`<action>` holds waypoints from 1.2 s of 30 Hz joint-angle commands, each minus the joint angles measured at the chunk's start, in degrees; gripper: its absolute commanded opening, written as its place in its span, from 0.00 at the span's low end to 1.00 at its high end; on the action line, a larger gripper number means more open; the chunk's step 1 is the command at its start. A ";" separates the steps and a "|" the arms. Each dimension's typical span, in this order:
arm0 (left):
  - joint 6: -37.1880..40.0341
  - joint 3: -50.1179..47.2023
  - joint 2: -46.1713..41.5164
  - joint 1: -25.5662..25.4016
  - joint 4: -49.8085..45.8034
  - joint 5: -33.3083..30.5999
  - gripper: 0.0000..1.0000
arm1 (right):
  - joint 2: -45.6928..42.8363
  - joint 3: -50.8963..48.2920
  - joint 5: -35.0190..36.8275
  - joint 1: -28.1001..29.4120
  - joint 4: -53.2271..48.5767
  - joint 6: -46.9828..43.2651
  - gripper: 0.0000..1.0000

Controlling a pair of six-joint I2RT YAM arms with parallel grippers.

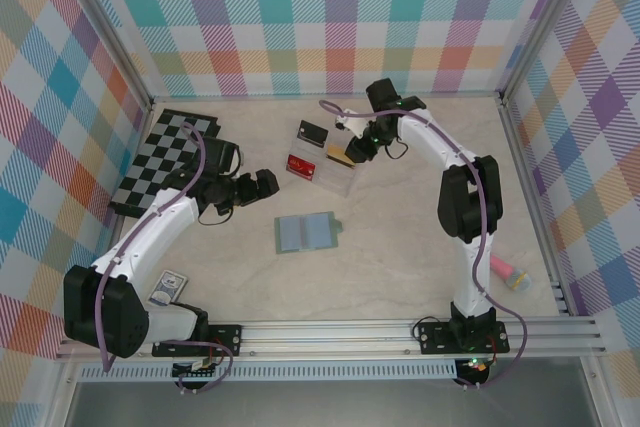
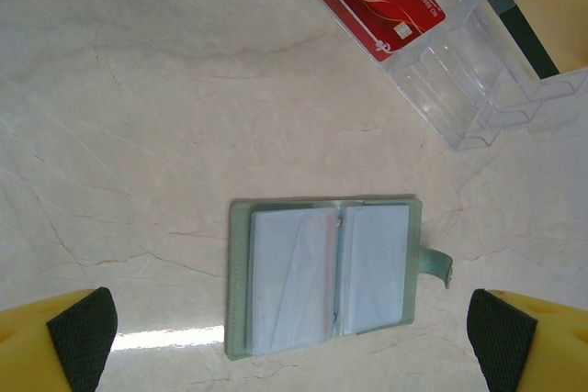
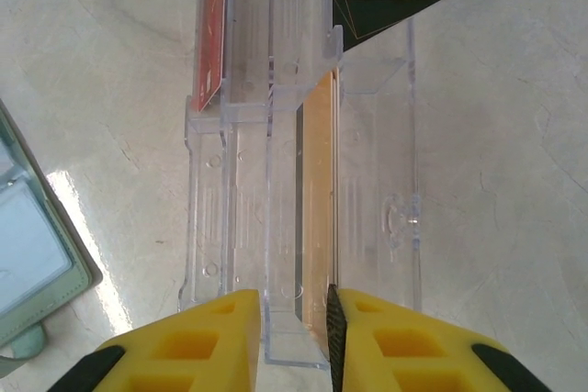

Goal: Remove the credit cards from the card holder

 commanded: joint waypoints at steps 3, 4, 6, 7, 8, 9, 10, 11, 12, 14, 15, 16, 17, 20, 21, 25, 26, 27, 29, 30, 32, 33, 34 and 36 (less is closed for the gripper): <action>1.19 1.12 0.22 0.62 -1.04 1.30 1.00 | -5.67 -0.70 -5.14 -0.38 2.68 4.56 0.29; 1.18 1.07 0.23 0.62 -1.08 1.31 1.00 | -7.11 -1.48 -5.07 -0.33 3.82 6.28 0.32; 1.04 0.88 0.17 0.60 -1.31 1.52 1.00 | -9.81 -2.49 -3.24 -0.34 5.82 12.13 0.40; 0.88 0.80 0.10 0.65 -1.31 1.61 1.00 | -10.77 -2.77 -2.59 -0.35 6.06 14.94 0.42; 0.68 0.54 0.05 0.65 -1.20 1.74 1.00 | -11.98 -3.33 -2.31 -0.33 6.30 17.98 0.44; 0.12 0.13 -0.07 0.56 -0.96 1.80 1.00 | -13.22 -4.32 -2.34 -0.33 6.61 20.77 0.46; -0.81 -0.25 -0.10 0.62 -0.89 1.64 1.00 | -14.57 -5.53 -2.57 -0.31 6.93 22.94 0.46; -1.80 -0.65 -0.10 0.62 -0.51 1.82 1.00 | -16.17 -7.26 -2.63 -0.25 7.42 25.81 0.46; -2.57 -1.02 -0.06 0.62 -0.23 2.29 1.00 | -17.95 -9.43 -2.76 -0.07 8.08 28.63 0.47; -3.92 -1.84 0.15 0.65 0.64 3.47 1.00 | -21.43 -13.83 -2.56 0.18 9.58 35.11 0.53; -4.57 -2.48 0.19 0.67 1.09 4.16 1.00 | -23.31 -16.43 -2.29 0.42 10.53 38.12 0.56; -5.01 -2.95 0.29 0.62 1.39 4.55 1.00 | -25.03 -18.50 -1.81 0.67 11.51 40.80 0.59; -5.50 -3.49 0.44 0.62 1.86 5.06 1.00 | -26.82 -21.04 -1.35 1.09 12.58 43.61 0.61; -6.37 -5.55 1.07 0.60 4.07 7.91 0.99 | -30.30 -25.97 0.58 2.33 13.24 51.71 0.64; -6.24 -6.33 1.25 0.61 4.85 9.09 0.99 | -31.03 -27.29 0.04 2.75 13.26 53.73 0.64; -6.63 -8.13 3.21 0.64 5.83 10.94 0.98 | -33.94 -33.96 -0.69 5.52 16.09 63.46 0.67; -7.12 -8.84 3.72 0.65 6.77 11.70 0.98 | -34.48 -36.37 -0.83 6.57 18.14 65.77 0.67; -7.69 -9.44 4.00 0.63 7.93 12.46 0.97 | -34.72 -38.51 -1.61 7.54 20.67 67.31 0.69; -9.26 -10.79 4.57 0.60 9.86 13.06 0.97 | -33.94 -42.32 -3.78 9.82 26.01 70.73 0.70; -9.91 -11.24 4.65 0.60 10.53 12.95 0.98 | -33.14 -43.03 -3.44 10.82 26.91 72.27 0.70; -10.99 -11.96 4.83 0.60 11.54 12.62 0.98 | -30.90 -43.52 -3.03 13.24 27.79 74.12 0.69; -11.11 -11.98 4.98 0.65 11.74 12.62 0.99 | -29.81 -43.16 -2.21 14.36 27.35 75.20 0.69; -11.17 -12.03 5.16 0.60 11.77 12.77 0.99 | -28.88 -42.78 -1.17 15.26 26.80 76.25 0.68; -11.37 -12.11 5.57 0.60 11.81 12.88 0.99 | -26.62 -41.86 0.49 17.13 25.49 78.80 0.68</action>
